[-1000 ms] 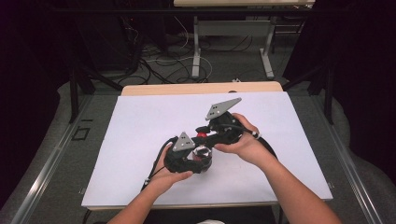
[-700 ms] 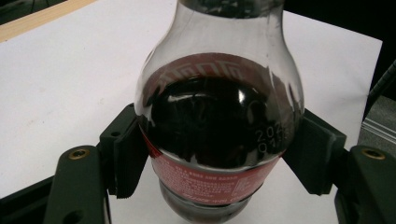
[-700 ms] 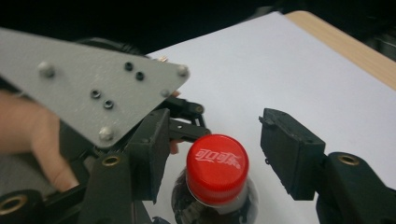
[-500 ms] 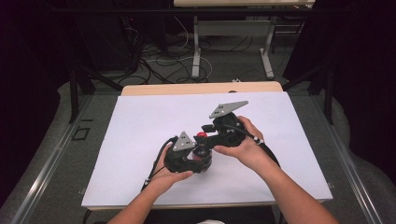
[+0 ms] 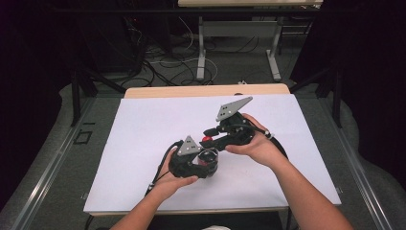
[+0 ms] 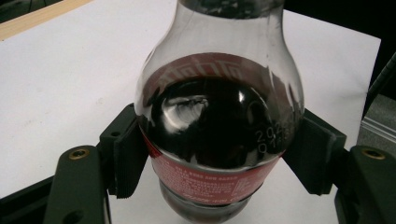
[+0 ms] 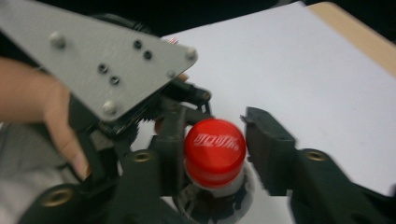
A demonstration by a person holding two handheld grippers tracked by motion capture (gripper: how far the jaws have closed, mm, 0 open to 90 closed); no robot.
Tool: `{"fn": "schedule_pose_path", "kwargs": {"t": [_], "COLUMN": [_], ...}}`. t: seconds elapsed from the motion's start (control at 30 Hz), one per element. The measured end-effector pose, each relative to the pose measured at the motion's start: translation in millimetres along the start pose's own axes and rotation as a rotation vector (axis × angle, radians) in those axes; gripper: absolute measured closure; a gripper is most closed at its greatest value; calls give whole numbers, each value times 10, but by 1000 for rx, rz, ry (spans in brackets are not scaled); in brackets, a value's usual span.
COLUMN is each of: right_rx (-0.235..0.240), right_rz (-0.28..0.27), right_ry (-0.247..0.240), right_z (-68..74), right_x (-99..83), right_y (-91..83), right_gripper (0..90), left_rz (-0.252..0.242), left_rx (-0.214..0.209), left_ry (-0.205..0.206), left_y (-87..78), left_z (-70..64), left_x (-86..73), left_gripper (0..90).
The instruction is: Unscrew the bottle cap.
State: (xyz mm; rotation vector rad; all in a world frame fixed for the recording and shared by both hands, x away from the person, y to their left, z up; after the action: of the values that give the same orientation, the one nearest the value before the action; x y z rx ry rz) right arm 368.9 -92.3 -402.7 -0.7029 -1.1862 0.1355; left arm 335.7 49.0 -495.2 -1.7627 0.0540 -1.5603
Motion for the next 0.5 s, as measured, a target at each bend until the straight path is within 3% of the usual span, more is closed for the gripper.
{"fn": "schedule_pose_path", "kwargs": {"t": [0.07,0.1,0.23,0.37,0.5], "right_rx": [-45,-45,-155,-219,-228], "right_rz": [-23,-23,-29,-17,-11], "right_ry": [69,69,171,214,208], "right_z": [41,41,142,211,213], "right_x": [2,2,-19,-32,-30], "right_y": [-25,-25,-28,20,29], "right_gripper": [461,461,482,567,604], "left_rz": [0,-2,-1,0,3], "left_rx": [8,11,10,14,13], "left_ry": [0,0,-7,2,-7], "left_y": [-3,-4,-6,-8,-19], "left_z": [9,17,19,23,18], "left_x": [1,1,0,1,3], "left_gripper": [307,307,306,307,307]}}
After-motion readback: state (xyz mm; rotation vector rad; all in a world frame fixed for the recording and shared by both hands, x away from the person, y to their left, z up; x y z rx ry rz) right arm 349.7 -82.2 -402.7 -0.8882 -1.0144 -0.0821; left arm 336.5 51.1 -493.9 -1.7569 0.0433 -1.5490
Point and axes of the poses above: each handheld gripper's, and its own axes: y roughly forward along the jaws, x roughly out of its top, z roughly to its left, the point moved 3 cm from there along y, roughly forward along the jaws, and after that the axes turned 7 degrees about y, right-handed, at the moved point
